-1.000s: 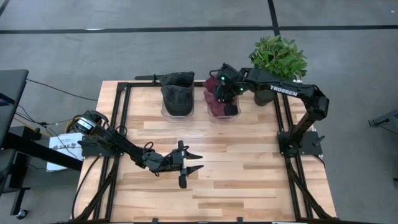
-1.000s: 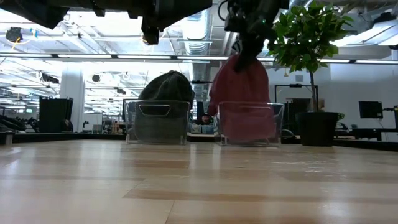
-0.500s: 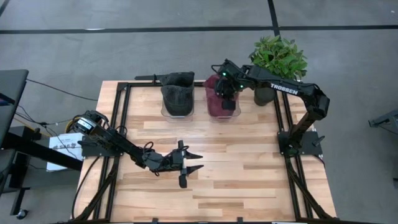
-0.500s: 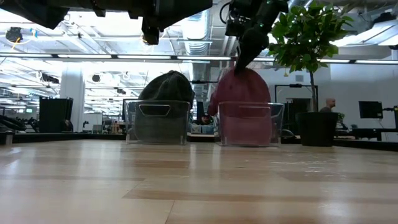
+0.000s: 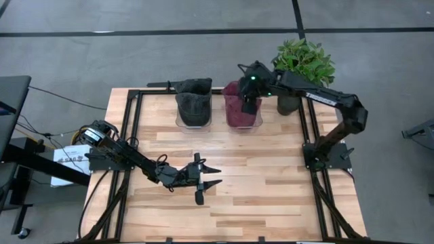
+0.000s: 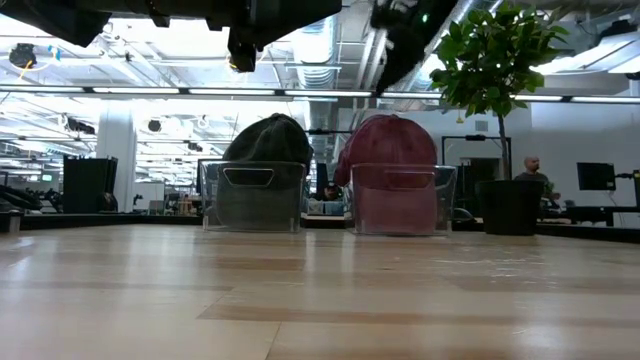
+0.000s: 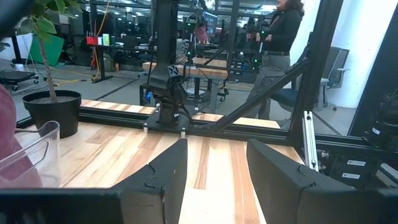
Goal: Pick & Place hat
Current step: Return to Home Position
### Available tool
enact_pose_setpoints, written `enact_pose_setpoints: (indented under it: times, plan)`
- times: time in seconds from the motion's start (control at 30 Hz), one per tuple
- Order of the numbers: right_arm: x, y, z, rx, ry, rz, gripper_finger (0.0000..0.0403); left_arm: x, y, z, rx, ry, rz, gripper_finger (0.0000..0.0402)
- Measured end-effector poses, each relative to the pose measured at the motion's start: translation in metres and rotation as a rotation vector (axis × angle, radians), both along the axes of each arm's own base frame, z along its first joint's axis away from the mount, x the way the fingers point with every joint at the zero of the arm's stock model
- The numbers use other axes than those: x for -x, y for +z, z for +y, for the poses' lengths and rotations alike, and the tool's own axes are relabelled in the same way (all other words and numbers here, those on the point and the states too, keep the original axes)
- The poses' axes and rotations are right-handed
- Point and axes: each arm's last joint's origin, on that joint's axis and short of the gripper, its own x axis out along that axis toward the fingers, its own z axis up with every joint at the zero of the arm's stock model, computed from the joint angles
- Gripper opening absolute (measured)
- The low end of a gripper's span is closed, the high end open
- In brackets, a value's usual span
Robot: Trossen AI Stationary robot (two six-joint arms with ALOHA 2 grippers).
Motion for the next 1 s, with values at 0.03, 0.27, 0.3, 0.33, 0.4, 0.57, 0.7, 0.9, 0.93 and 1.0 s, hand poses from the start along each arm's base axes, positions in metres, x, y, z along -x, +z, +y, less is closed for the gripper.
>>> enact_pose_setpoints:
  times: [0.03, 0.27, 0.3, 0.33, 0.4, 0.57, 0.7, 0.9, 0.93, 1.0]
  plan:
    - [0.003, 0.007, 0.003, 0.001, -0.012, -0.039, 0.0180, 0.000, 0.000, 0.000, 0.000, 0.000, 0.000, 0.0163]
    - [0.035, 0.056, 0.046, -0.040, -0.033, -0.319, 0.0183, 0.001, 0.000, -0.005, 0.026, -0.141, 0.001, 0.0163]
    - [0.040, 0.060, 0.056, -0.052, -0.018, -0.352, 0.0183, 0.001, 0.000, -0.006, 0.025, -0.164, 0.000, 0.0163]
    - [0.046, 0.064, 0.065, -0.061, 0.002, -0.385, 0.0183, 0.000, 0.001, -0.007, 0.026, -0.169, -0.002, 0.0163]
    - [0.057, 0.069, 0.085, -0.083, 0.051, -0.452, 0.0181, -0.001, 0.003, -0.008, 0.030, -0.172, -0.007, 0.0163]
    - [0.086, 0.064, 0.135, -0.174, 0.216, -0.592, 0.0178, -0.006, 0.008, -0.014, 0.018, -0.179, 0.021, 0.0163]
    - [0.103, 0.044, 0.170, -0.251, 0.322, -0.674, 0.0180, -0.010, 0.013, -0.019, 0.005, -0.184, 0.033, 0.0163]
    - [0.123, 0.000, 0.217, -0.255, 0.382, -0.733, 0.0179, -0.010, 0.027, -0.019, -0.005, -0.184, 0.007, 0.0163]
    - [0.126, -0.008, 0.224, -0.247, 0.381, -0.732, 0.0178, -0.008, 0.032, -0.018, -0.008, -0.182, 0.009, 0.0163]
    - [0.133, -0.025, 0.237, -0.222, 0.377, -0.731, 0.0176, -0.003, 0.041, -0.015, -0.015, -0.182, 0.024, 0.0163]
